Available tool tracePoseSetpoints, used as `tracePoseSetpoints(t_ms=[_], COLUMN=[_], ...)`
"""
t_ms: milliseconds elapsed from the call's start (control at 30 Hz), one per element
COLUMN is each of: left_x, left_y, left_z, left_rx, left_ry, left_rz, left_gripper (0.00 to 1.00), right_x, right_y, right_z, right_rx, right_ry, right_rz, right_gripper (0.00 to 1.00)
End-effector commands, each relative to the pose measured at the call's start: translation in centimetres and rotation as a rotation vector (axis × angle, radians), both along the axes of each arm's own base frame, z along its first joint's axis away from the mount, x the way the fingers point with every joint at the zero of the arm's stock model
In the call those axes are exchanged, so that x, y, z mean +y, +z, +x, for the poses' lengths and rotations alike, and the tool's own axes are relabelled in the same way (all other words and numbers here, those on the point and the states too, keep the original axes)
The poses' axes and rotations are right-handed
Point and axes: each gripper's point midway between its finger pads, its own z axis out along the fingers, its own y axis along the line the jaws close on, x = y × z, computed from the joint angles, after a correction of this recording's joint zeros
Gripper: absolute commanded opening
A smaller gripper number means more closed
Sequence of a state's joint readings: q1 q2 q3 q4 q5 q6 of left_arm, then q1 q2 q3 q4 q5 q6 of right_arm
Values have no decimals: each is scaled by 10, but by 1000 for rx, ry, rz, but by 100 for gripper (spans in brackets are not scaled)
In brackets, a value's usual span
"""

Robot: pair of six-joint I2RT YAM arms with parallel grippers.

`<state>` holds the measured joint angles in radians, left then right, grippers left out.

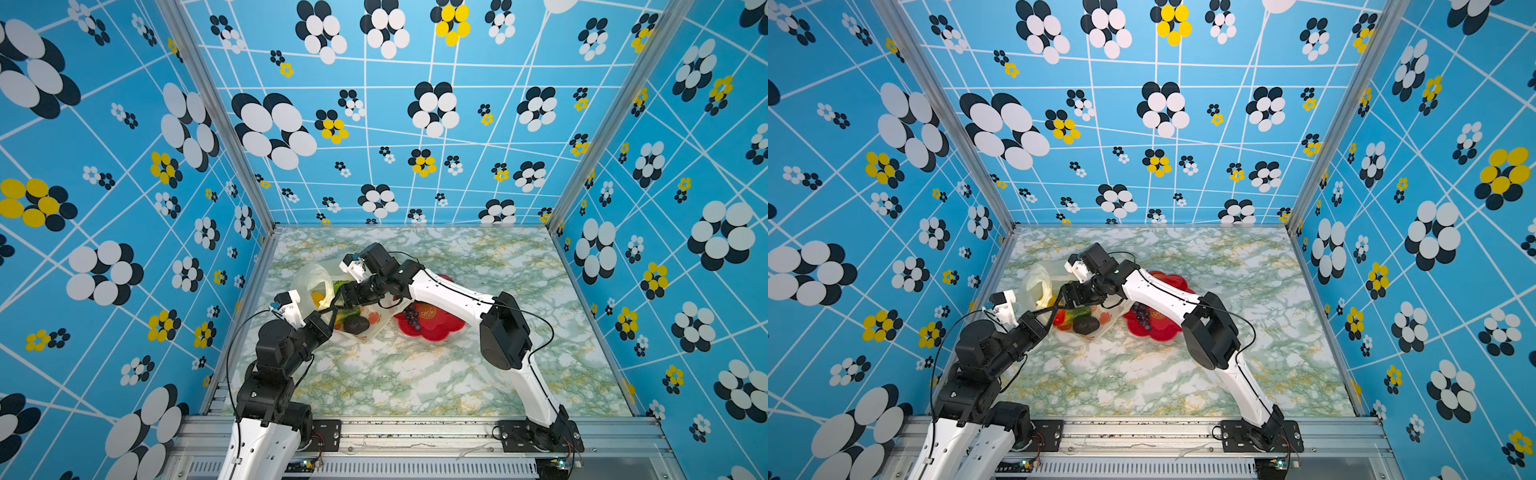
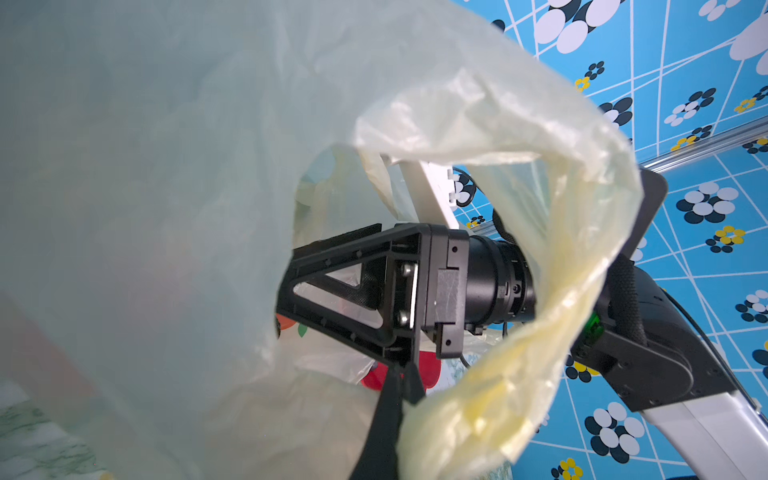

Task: Place the fruits into the plastic bag
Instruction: 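Open the right gripper to drop the yellow-red fruit into the bag, then move the right gripper back over the bowl toward the grapes and dark fruit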

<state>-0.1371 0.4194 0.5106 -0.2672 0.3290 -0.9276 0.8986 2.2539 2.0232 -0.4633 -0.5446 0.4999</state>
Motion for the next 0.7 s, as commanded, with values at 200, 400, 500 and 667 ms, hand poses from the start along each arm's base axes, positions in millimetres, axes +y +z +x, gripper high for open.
tracePoseSetpoints(t_ms=[200, 400, 500, 667], left_x=[1, 1, 1, 0], left_y=[-6, -9, -10, -7], left_z=[3, 2, 3, 4], left_rx=[12, 14, 15, 8], left_ry=[3, 4, 5, 1], left_rz=[-6, -4, -6, -6], left_gripper=[0, 0, 0, 0], right_x=[-48, -88, -110, -155], right_y=[86, 143, 170, 188], right_z=[-14, -22, -21, -6], right_rx=[-241, -368, -435, -517], right_ry=[-22, -94, -151, -302], right_rz=[19, 103, 144, 145], right_gripper=[91, 93, 95, 99])
